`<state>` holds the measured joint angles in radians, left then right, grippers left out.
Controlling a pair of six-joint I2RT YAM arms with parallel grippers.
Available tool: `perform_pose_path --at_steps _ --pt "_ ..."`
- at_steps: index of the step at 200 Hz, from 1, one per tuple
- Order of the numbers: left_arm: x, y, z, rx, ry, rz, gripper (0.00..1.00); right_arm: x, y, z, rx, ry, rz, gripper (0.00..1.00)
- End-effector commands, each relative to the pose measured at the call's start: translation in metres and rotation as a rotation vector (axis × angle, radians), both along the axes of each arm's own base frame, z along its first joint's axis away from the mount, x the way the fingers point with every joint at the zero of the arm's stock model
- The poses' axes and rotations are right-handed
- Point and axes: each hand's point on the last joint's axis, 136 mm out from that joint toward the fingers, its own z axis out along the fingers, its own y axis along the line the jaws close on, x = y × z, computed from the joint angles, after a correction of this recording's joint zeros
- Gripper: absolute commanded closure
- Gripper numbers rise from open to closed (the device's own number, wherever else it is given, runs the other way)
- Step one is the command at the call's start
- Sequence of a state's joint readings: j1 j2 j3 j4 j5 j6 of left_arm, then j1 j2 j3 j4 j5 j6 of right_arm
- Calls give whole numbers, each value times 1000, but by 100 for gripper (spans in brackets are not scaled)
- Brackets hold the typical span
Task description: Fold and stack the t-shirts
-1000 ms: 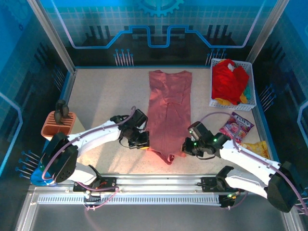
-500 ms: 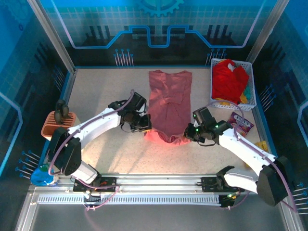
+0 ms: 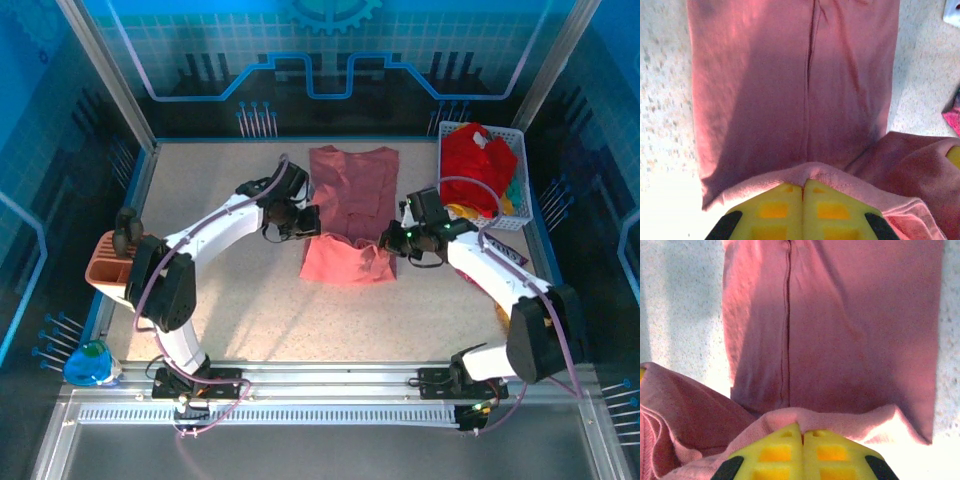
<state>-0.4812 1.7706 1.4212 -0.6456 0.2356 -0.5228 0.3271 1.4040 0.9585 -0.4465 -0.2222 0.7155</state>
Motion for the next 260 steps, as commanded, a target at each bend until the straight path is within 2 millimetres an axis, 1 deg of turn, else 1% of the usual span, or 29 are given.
perform_pose_path --at_steps 1,37,88,148,196,239,260 --pt "27 2 8 15 -78 -11 100 23 6 11 7 -49 47 100" --pt "50 9 2 31 -96 -1 100 41 4 7 24 -42 25 100" --pt "67 13 -8 31 -89 25 100 50 -7 -10 11 12 -20 100" --pt "78 13 -16 32 -72 35 100 62 -16 -15 15 20 -52 100" --pt "84 16 -32 54 -50 52 100 73 -24 -21 17 33 -66 100" --pt "91 22 -37 71 -62 79 100 84 -26 -31 24 58 -70 100" --pt "96 20 -40 54 -64 86 100 88 -28 -36 23 70 -74 100"
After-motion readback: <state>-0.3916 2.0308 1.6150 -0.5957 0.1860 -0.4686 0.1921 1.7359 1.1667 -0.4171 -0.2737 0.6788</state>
